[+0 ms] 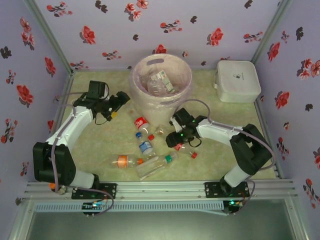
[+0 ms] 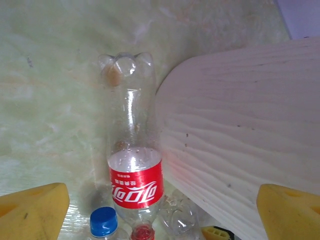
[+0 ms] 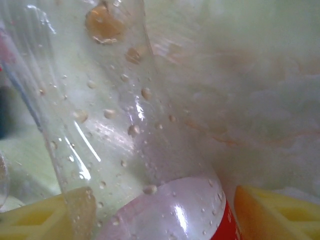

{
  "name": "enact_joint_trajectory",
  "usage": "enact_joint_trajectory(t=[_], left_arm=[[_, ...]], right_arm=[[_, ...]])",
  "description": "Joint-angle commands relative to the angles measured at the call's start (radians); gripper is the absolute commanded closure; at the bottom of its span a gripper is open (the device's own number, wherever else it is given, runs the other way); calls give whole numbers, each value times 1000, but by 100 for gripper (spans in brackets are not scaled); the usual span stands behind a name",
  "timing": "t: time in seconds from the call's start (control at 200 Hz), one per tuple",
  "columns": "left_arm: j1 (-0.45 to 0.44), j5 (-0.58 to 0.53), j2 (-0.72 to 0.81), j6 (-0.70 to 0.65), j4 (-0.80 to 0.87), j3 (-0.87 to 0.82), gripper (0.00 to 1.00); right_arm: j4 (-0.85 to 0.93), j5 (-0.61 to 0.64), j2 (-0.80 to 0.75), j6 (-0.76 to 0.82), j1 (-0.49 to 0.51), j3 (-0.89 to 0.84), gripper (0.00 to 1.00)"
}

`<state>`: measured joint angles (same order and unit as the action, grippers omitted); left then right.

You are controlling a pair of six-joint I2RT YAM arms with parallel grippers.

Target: Put the plastic bottles in the bin

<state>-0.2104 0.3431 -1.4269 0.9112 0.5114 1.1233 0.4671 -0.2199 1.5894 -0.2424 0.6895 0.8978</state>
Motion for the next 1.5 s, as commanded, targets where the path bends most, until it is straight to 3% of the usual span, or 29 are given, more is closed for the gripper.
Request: enact_joint_trajectory(t=[0.0, 0.215, 0.495, 0.7, 0.925, 1.005, 1.115, 1.235, 1.395, 1.495], left_arm=[[21, 46, 13, 24, -42, 30, 3], [79, 28, 100, -1, 27, 105, 3], [85, 8, 202, -20, 57, 319, 3], [35, 48, 118, -127, 80, 609, 6], [-75, 60, -29, -131, 16, 800, 7], [-107, 64, -79, -128, 5, 834, 7], [-140, 44, -127, -144, 12, 860, 7], [-150, -39, -118, -155, 16, 782, 7], [-148, -262, -58, -201, 92, 615, 9], [-148, -285, -47, -201, 124, 543, 10]], right_arm=[[113, 64, -51, 12, -5, 60, 33], [265, 118, -223, 17, -5, 95, 52], [411, 124, -490, 27, -24, 233, 57], [305, 8, -583, 12, -99, 411, 62], [-34, -111, -482, -72, -162, 554, 65], [-77, -81, -407, -61, -167, 639, 67], [-106, 43, -292, -27, -171, 753, 80], [-208, 159, -195, -55, -187, 822, 85], [-360, 220, -78, -57, -189, 851, 88], [-371, 238, 9, -52, -189, 882, 90]])
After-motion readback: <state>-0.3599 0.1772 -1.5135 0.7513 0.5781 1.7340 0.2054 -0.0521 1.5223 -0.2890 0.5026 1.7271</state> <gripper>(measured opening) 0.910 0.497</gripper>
